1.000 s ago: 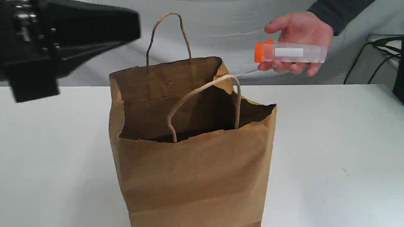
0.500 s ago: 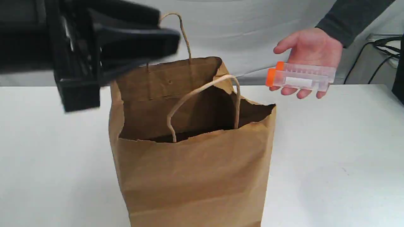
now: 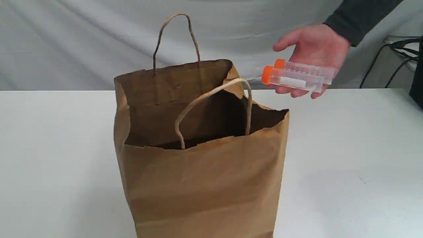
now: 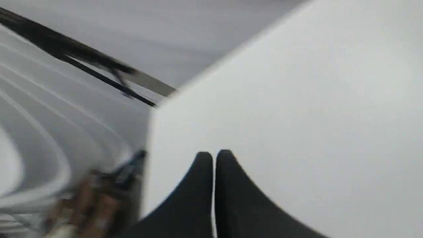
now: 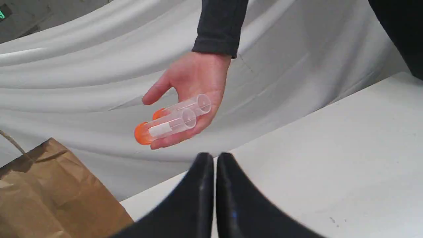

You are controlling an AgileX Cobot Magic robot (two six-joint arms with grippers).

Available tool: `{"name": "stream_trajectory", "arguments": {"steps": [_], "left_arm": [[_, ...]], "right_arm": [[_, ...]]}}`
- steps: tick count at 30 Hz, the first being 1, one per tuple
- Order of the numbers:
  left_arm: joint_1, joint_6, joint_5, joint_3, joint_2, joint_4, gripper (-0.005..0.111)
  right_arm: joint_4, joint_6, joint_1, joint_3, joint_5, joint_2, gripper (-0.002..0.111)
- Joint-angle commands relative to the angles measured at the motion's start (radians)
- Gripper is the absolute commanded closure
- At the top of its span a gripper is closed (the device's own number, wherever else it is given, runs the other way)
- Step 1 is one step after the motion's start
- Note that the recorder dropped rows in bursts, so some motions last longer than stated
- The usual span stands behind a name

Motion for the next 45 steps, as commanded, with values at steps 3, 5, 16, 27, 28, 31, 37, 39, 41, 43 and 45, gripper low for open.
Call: {"name": "stream_trajectory", "arguments": {"steps": [3, 5, 16, 27, 28, 31, 37, 39, 41, 43, 45], "left_arm": [[-0.003, 0.324, -0.078, -0.030, -0.056, -0.742, 0.107], [-0.003, 0.445, -0.059, -0.079, -0.056, -0.969, 0.105], [-0.013, 0.743, 0.055, -0.164, 0.050, -1.516, 0.058], [-0.215, 0.839, -0.129, -0.164, 0.130, -1.407, 0.054], [-0.225, 0.839, -0.155, -0.164, 0.130, -1.405, 0.054], [-0.257, 0.853, -0.218, -0.164, 0.130, -1.402, 0.054], [-0.299, 0.853, -0.244, -0.164, 0.172, -1.373, 0.055], [-0.299, 0.849, -0.244, -0.164, 0.192, -1.375, 0.060], [-0.299, 0.849, -0.258, -0.164, 0.200, -1.369, 0.075], [-0.299, 0.849, -0.275, -0.164, 0.198, -1.369, 0.098], [-0.299, 0.855, -0.291, -0.164, 0.187, -1.366, 0.107]], "right_arm": [[-0.016, -0.015, 0.003, 0.004, 0.005, -0.002, 0.107], [-0.016, -0.015, 0.003, 0.004, 0.005, -0.002, 0.107], [-0.016, -0.006, 0.003, 0.004, 0.006, -0.002, 0.107], [-0.008, -0.010, 0.003, 0.004, 0.006, -0.002, 0.107], [-0.008, -0.010, 0.003, 0.004, 0.006, -0.002, 0.107], [-0.008, -0.010, 0.003, 0.004, 0.006, -0.002, 0.107], [-0.008, -0.010, 0.003, 0.004, 0.006, -0.002, 0.107], [-0.008, -0.010, 0.003, 0.004, 0.006, -0.002, 0.107], [-0.008, -0.002, 0.003, 0.004, 0.003, -0.002, 0.107], [-0.008, -0.003, 0.003, 0.004, -0.004, -0.002, 0.107], [-0.008, 0.002, 0.003, 0.004, -0.021, -0.002, 0.107]]}}
